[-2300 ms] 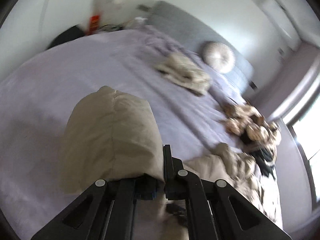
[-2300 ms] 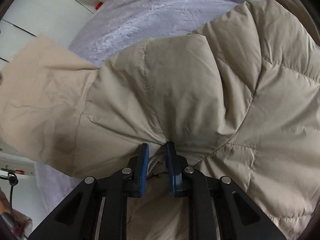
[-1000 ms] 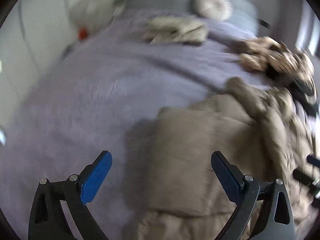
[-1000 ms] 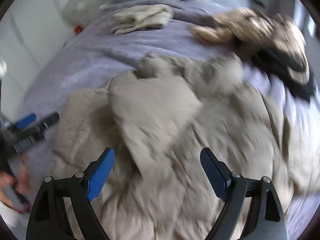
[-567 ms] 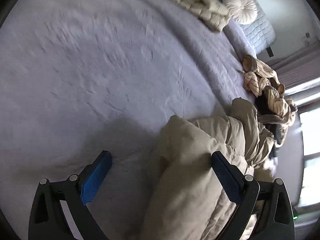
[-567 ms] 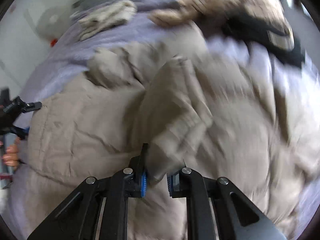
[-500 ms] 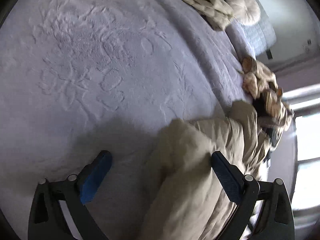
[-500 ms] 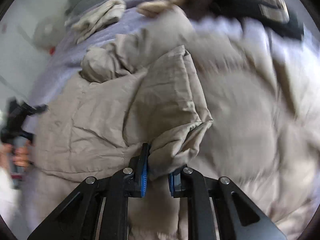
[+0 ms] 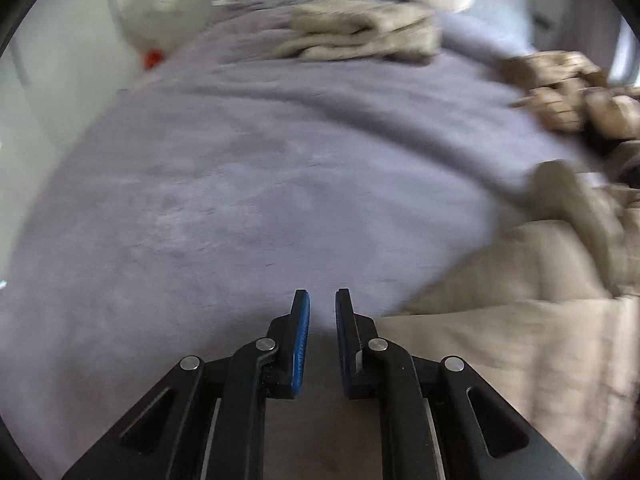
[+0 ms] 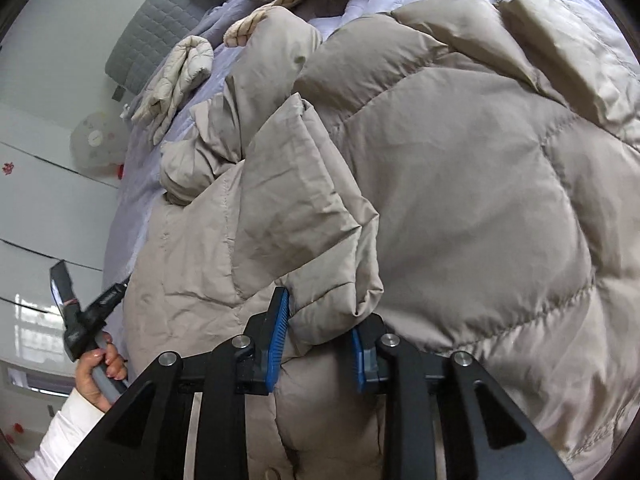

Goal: Fold large clothes

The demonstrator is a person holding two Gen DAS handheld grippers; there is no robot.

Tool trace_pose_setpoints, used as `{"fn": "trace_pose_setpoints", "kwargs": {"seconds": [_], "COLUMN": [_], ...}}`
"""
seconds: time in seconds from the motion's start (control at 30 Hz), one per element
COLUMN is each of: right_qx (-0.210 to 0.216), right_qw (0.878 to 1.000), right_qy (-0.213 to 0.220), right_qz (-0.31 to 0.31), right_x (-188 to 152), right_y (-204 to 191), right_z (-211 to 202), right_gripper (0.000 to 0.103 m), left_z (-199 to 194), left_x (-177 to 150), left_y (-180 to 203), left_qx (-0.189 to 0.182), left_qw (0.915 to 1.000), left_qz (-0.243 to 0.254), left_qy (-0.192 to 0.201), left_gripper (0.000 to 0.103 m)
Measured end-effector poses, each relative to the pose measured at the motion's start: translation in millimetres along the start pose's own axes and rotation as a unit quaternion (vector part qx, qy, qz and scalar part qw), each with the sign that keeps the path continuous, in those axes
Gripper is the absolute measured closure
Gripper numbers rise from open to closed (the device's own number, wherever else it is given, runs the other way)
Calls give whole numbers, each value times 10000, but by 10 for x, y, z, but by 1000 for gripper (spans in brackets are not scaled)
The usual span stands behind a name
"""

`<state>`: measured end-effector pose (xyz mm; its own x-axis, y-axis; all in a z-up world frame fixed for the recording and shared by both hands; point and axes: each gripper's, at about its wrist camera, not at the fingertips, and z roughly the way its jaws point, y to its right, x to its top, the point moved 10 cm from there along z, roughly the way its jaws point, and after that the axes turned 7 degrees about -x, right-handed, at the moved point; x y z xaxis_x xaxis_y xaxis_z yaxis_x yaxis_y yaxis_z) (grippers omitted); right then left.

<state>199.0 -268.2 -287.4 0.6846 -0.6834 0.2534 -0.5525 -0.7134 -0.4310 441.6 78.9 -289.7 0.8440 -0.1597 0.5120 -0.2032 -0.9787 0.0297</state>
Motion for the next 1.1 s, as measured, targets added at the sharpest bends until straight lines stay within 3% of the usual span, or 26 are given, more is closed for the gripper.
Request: {"fn": "trace_pose_setpoints", "kwargs": {"seconds": [0.07,0.17,0.23,0.27,0.33,0.37,0.4,0.53,0.63,0.77,0.87,0.9,1.03,1.1], "right_qx": [41,197,329,372,574,616,577,-125,-473,-1489,-1323,-1211,-965,-853], "right_qw": [10000,9998,9992,9988,9960,9952,9956,9998,9984,9833,9880,9897,9935,9953], "right_qy": [-55,-51,13,15,-104,-149,-158,-104,-22,428,323,329,210,109], "right_qz": [23,75,242,332,675,747,717,103,-303,-957,-725,-684,-564,-444], "right_x": [10,41,101,124,180,187,188,88,46,125,134,131,6,-108], "right_y": [-25,14,101,128,181,181,170,183,248,392,510,531,590,638], "right_z": [-35,-159,-218,-216,-158,-150,-156,-173,-159,-343,-503,-583,-766,-821], "right_gripper": [73,73,66,65,67,76,95,95,95,96,95,91,87,77], "left_z": [-73,-372,-564,-689,-822,-808,-768,-416,-361,-363,-482,-576,-902,-1068], "left_x": [24,40,-8,-73,-259,-350,-501,-943,-968,-940,-910,-902,-904,-951], "left_y": [-114,-164,-67,58,288,385,484,539,554,551,528,554,778,949], "left_qx": [57,-497,-974,-1279,-1529,-1550,-1499,-1016,-899,-797,-685,-696,-870,-984], "left_qw": [9991,9964,9936,9910,9882,9877,9877,9919,9937,9942,9954,9956,9947,9936], "left_qz": [-424,-652,-570,-387,-1,146,309,427,445,437,343,323,397,442], "left_qy": [79,193,105,45,-81,-171,-304,-625,-492,-575,-580,-546,-388,-324], "left_gripper": [88,88,88,88,88,88,88,88,88,88,88,88,88,87]}}
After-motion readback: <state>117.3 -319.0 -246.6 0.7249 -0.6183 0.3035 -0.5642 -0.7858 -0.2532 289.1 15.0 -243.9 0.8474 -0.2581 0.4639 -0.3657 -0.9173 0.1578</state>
